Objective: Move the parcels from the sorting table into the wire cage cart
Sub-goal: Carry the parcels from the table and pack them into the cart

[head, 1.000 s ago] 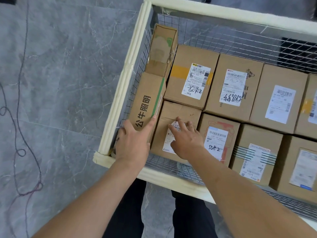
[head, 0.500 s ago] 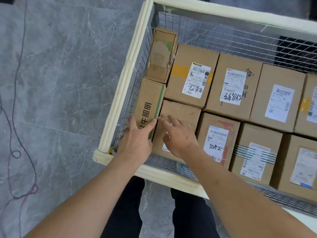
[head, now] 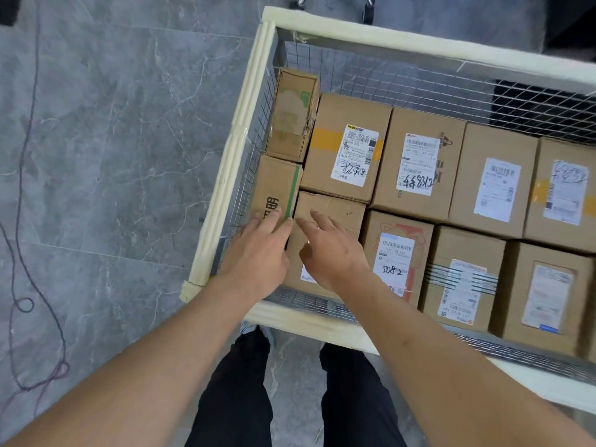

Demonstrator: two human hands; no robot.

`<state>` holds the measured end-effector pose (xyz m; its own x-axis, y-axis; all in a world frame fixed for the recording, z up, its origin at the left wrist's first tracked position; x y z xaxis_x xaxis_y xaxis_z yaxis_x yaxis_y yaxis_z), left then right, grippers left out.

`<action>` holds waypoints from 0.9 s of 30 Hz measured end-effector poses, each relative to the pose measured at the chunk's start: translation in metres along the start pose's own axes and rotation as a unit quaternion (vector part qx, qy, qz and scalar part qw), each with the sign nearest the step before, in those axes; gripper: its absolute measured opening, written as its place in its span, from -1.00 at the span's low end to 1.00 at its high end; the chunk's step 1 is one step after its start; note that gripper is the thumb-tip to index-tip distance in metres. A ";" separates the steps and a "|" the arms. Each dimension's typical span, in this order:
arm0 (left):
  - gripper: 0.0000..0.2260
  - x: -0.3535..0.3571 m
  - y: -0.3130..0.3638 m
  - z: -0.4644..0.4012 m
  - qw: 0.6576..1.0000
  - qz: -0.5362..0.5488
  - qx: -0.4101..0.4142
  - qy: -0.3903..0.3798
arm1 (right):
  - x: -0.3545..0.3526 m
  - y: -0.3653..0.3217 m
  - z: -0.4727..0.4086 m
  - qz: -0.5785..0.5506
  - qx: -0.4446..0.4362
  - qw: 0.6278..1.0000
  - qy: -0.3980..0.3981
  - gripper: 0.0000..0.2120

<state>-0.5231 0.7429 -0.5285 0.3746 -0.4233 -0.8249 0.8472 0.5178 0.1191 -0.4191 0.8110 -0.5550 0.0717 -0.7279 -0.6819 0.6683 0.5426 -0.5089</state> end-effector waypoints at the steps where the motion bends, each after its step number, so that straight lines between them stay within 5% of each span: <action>1: -0.44 -0.006 0.002 0.003 1.000 0.000 0.007 -0.002 | -0.008 -0.004 0.004 0.002 0.007 1.000 0.005 -0.41; 15: -0.49 -0.156 0.030 0.084 0.983 -0.027 0.175 0.040 | -0.118 -0.095 0.121 0.014 0.133 0.984 0.116 -0.45; 27: -0.52 -0.308 0.084 0.203 0.927 -0.109 0.339 0.114 | -0.223 -0.187 0.288 0.048 0.238 0.934 0.263 -0.45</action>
<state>-0.4911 0.7656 -0.1529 0.1422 -0.2547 -0.9565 0.9644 -0.1821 0.1919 -0.3465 0.7509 -0.1565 -0.1421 -0.3107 -0.9398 0.9399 0.2555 -0.2266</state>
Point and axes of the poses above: each hand's wrist, its own z-axis away from the middle knuckle, its own x-axis out of the palm, y = z × x, the point moved 7 cm from there along -z, towards the middle knuckle, and after that the axes turned 8 degrees about -x, right-handed, at the moved point
